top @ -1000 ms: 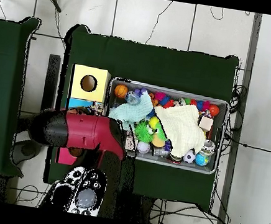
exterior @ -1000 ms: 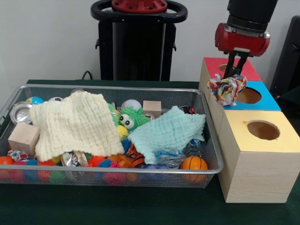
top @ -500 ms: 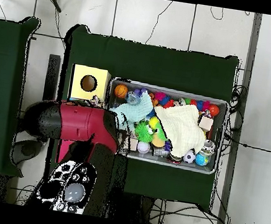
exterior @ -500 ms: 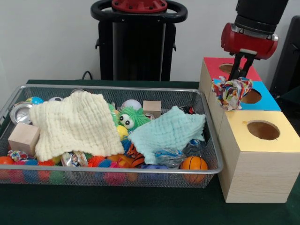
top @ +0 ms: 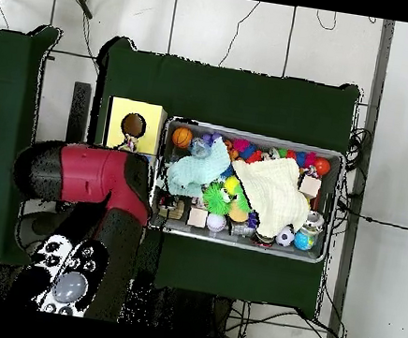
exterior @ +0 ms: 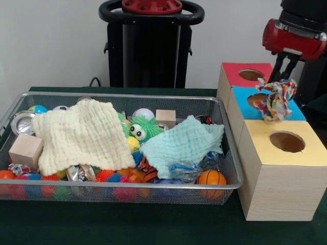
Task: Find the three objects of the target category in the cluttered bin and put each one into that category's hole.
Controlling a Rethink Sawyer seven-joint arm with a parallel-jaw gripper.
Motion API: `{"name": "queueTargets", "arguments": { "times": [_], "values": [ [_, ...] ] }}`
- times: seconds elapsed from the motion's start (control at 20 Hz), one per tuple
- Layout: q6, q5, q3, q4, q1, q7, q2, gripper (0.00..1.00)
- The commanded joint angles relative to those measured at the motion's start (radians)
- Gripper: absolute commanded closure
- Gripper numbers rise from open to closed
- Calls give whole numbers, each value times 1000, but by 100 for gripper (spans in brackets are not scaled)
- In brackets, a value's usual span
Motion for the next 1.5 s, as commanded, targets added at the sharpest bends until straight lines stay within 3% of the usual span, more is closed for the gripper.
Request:
{"name": "queueTargets", "arguments": {
  "times": [0.05,0.45,0.8,1.2,1.5],
  "values": [
    [94,56,-18,-56,16,328,59,100],
    [77,76,-20,-92,40,362,110,100],
    [-1,74,-11,-131,24,358,180,100],
    [-123,68,16,-125,0,326,228,100],
    [-143,82,-32,-164,14,373,260,100]
  ]
}}
